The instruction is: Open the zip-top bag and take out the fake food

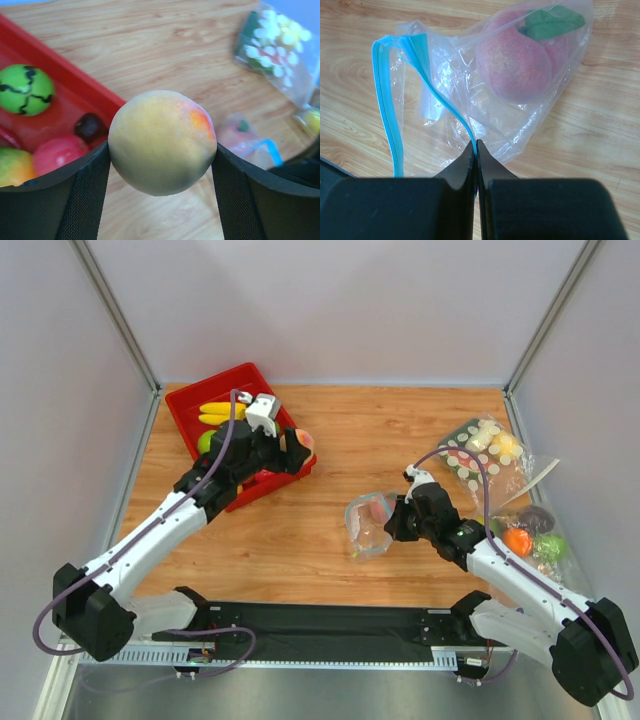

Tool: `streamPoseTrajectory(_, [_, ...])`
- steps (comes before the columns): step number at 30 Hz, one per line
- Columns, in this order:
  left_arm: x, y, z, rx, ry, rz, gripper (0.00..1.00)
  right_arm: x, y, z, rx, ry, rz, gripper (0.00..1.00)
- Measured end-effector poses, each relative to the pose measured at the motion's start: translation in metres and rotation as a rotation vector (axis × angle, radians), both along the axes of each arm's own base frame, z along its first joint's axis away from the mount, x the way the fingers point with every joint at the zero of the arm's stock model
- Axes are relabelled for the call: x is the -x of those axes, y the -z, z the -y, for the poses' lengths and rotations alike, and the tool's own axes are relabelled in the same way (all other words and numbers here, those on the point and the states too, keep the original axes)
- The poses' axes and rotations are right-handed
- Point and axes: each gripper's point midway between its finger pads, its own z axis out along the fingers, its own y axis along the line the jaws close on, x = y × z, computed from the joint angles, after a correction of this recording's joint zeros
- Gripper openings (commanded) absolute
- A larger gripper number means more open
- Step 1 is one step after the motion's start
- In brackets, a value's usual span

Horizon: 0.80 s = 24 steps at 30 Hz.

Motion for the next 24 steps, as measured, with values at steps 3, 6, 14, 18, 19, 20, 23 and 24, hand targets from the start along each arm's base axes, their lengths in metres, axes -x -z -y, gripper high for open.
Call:
streamPoseTrajectory(3, [-0.019,0.013,-0.021,-0.038,-0.075,-0.019,0.38,0.000,0.000,0.000,-0.001,-0.001,0.000,0.00])
streamPoseTrajectory(6, [-0.042,0.033,-0.031,-0.089,-0.120,-0.061,0.38,0.000,-0.001,-0.001,-0.004,-0.004,0.000,0.00])
streamPoseTrajectory(14, [-0.113,0.087,-0.040,-0.155,-0.198,-0.187,0.41,0.000,-0.001,-0.002,-0.008,-0.006,0.003,0.00])
streamPoseTrajectory(18, [-0.133,0.113,-0.044,-0.170,-0.224,-0.247,0.42,0.000,-0.003,-0.002,-0.010,-0.006,0.008,0.00])
streamPoseTrajectory(19, [-0.136,0.119,-0.045,-0.173,-0.228,-0.260,0.42,0.000,-0.003,-0.002,-0.011,-0.007,0.011,0.00])
streamPoseTrajectory(20, [-0.137,0.124,-0.045,-0.177,-0.229,-0.273,0.42,0.000,-0.004,-0.002,-0.012,-0.008,0.014,0.00])
streamPoseTrajectory(23, [-0.136,0.136,-0.045,-0.186,-0.233,-0.306,0.43,-0.001,-0.006,-0.002,-0.014,-0.008,0.020,0.00])
streamPoseTrajectory(24, [-0.135,0.139,-0.045,-0.188,-0.234,-0.316,0.44,-0.001,-0.006,-0.001,-0.014,-0.007,0.019,0.00])
